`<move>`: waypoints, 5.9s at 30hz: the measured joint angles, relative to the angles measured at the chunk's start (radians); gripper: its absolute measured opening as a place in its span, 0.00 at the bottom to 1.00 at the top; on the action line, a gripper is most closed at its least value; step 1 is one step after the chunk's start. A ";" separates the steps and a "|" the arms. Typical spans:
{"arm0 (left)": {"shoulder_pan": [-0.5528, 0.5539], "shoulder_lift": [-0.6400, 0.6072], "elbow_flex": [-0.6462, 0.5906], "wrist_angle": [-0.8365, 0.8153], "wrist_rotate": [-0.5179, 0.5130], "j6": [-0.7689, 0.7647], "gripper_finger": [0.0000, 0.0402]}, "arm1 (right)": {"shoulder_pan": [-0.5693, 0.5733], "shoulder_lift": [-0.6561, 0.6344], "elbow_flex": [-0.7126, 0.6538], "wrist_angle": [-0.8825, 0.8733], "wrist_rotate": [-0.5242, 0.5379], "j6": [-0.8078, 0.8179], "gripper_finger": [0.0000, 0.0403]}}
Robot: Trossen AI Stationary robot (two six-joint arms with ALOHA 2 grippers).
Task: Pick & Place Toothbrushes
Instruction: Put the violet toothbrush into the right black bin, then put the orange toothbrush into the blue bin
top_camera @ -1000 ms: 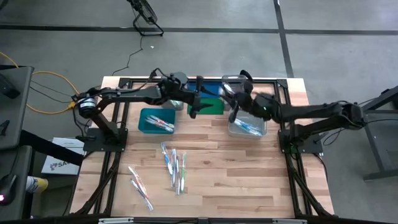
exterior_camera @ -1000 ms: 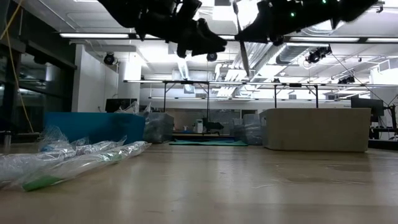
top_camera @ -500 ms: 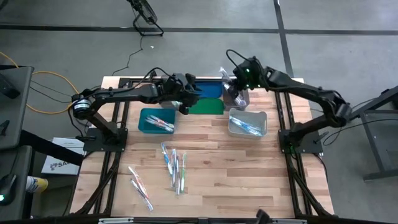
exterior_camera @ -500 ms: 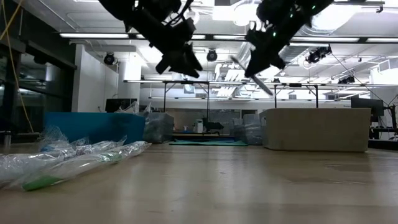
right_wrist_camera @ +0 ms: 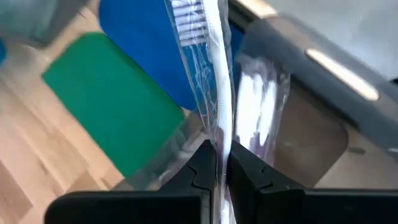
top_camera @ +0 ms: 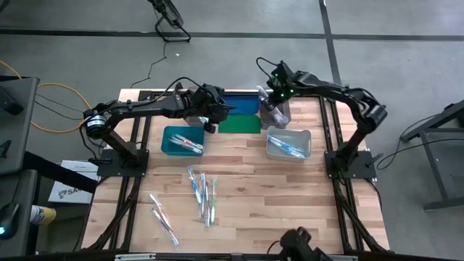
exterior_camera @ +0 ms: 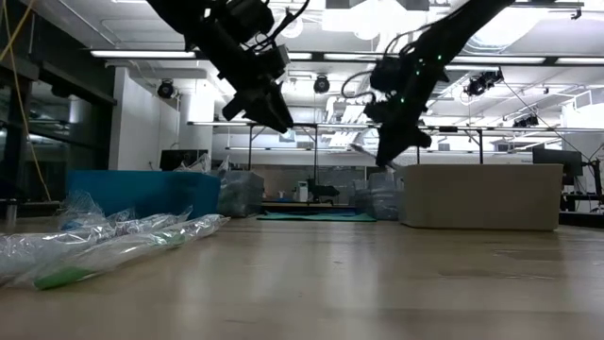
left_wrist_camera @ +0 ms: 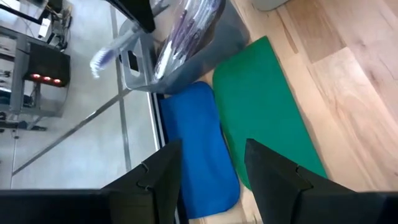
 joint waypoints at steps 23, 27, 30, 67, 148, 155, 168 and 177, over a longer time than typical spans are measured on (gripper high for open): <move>0.000 -0.025 0.000 -0.040 0.003 -0.053 0.41 | -0.070 0.072 0.001 -0.057 0.007 0.006 0.30; 0.000 -0.054 0.000 -0.081 0.003 -0.068 0.41 | -0.070 0.038 0.001 -0.095 0.005 0.009 0.42; 0.000 -0.083 0.000 -0.116 0.006 -0.090 0.41 | -0.070 -0.011 0.001 -0.128 -0.001 0.032 0.47; -0.633 -0.449 -0.396 -0.558 0.202 -0.548 0.41 | 0.691 -0.671 -0.339 -0.089 0.319 0.127 0.48; -1.224 -0.110 -0.514 -0.431 0.044 -0.863 0.03 | 0.890 -0.666 -0.339 -0.030 0.398 0.134 0.48; -1.224 -0.105 -0.471 -0.452 0.011 -0.836 0.02 | 0.890 -0.666 -0.339 -0.030 0.398 0.133 0.48; -1.015 -0.195 -0.300 -0.531 -0.162 -0.766 0.01 | 0.890 -0.666 -0.339 -0.031 0.399 0.126 0.48; -0.784 -0.219 -0.179 -0.738 -0.322 -0.730 0.00 | 0.890 -0.666 -0.339 -0.031 0.398 0.103 0.48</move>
